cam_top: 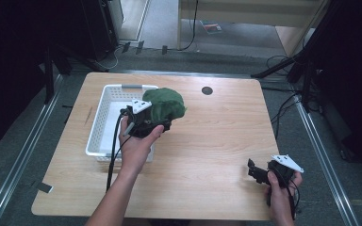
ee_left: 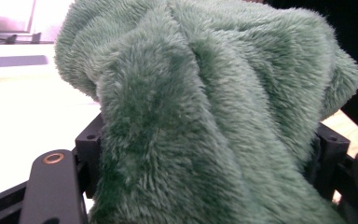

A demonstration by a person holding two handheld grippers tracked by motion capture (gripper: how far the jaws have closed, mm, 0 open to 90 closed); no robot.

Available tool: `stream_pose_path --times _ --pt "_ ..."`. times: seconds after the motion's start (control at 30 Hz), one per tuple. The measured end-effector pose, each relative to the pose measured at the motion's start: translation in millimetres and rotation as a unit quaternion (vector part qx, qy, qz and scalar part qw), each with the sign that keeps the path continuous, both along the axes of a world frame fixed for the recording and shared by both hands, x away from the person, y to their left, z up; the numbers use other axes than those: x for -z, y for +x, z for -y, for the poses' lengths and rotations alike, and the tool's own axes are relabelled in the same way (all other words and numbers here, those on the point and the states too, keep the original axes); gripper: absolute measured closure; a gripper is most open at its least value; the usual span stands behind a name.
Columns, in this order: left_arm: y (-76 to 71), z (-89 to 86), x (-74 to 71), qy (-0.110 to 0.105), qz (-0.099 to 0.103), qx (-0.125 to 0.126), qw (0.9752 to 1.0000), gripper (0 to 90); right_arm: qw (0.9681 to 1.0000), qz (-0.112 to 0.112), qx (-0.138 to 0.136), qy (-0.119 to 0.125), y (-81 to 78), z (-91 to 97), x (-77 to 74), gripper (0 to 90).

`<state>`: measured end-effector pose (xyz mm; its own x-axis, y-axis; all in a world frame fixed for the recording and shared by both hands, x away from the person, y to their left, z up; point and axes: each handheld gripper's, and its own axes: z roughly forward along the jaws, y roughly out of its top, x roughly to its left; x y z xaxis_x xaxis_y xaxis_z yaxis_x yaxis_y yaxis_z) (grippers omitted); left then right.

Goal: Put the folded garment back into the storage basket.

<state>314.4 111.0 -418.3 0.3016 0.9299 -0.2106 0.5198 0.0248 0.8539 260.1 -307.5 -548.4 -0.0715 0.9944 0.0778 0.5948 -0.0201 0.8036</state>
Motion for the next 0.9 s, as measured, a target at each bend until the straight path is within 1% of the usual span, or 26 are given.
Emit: stream_pose_path --times 0.07,0.13,0.23,0.3,0.37,0.4,0.43,0.47,0.5,0.6,0.63,0.7,0.83,0.9 --pt "0.2 -7.5 0.4 0.002 -0.003 -0.005 1.0000 24.5 1.0000 0.002 -0.001 -0.001 -0.1 0.0 -0.1 0.0" --pt "0.5 -17.3 1.2 0.001 -0.002 -0.019 0.9998 24.4 1.0000 0.005 -0.002 -0.001 -0.3 -0.3 -0.2 0.0" --pt "0.9 -31.8 3.0 -0.005 -0.004 -0.035 0.9994 24.3 0.9999 0.016 -0.005 -0.001 -1.6 -0.6 -0.9 0.0" --pt "1.3 -40.2 4.3 -0.006 -0.005 -0.044 0.9990 24.3 0.9998 0.020 -0.006 -0.002 -2.0 -0.6 -1.0 0.0" --pt "1.9 -49.8 6.4 -0.008 -0.008 -0.055 0.9984 24.3 0.9994 0.034 -0.011 0.000 -3.0 -0.8 -1.5 0.0" --pt "2.0 -52.9 7.1 -0.006 -0.009 -0.057 0.9983 24.4 0.9990 0.042 -0.012 -0.003 -3.9 -1.0 -1.9 0.4" --pt "2.7 -57.3 8.6 -0.004 -0.011 -0.061 0.9980 24.4 0.9990 0.042 -0.012 -0.003 -3.9 -1.0 -1.9 0.4" --pt "3.3 -60.7 9.9 -0.002 -0.014 -0.065 0.9978 24.3 0.9986 0.052 -0.012 -0.002 -4.9 -1.7 -2.3 2.5" --pt "4.0 -63.1 11.0 -0.001 -0.015 -0.067 0.9976 24.3 0.9986 0.052 -0.012 -0.002 -4.9 -1.7 -2.3 2.5" --pt "8.0 -72.3 17.0 0.004 -0.026 -0.076 0.9967 24.4 0.9984 0.056 -0.010 -0.005 -4.8 -1.7 -2.3 6.7" --pt "9.1 -73.9 18.7 0.004 -0.028 -0.080 0.9964 24.3 0.9981 0.061 -0.005 -0.005 -5.3 -2.2 -2.5 9.9" --pt "12.9 -77.6 23.8 0.009 -0.036 -0.084 0.9957 24.4 0.9978 0.065 -0.005 -0.007 -5.5 -2.1 -2.5 11.5" --pt "21.1 -80.5 32.6 0.025 -0.050 -0.087 0.9946 24.4 0.9975 0.070 -0.005 -0.009 -5.7 -2.7 -2.7 12.0" --pt "27.8 -82.6 38.9 0.035 -0.063 -0.084 0.9938 24.3 0.9974 0.071 -0.006 -0.009 -6.0 -2.9 -2.7 11.9"
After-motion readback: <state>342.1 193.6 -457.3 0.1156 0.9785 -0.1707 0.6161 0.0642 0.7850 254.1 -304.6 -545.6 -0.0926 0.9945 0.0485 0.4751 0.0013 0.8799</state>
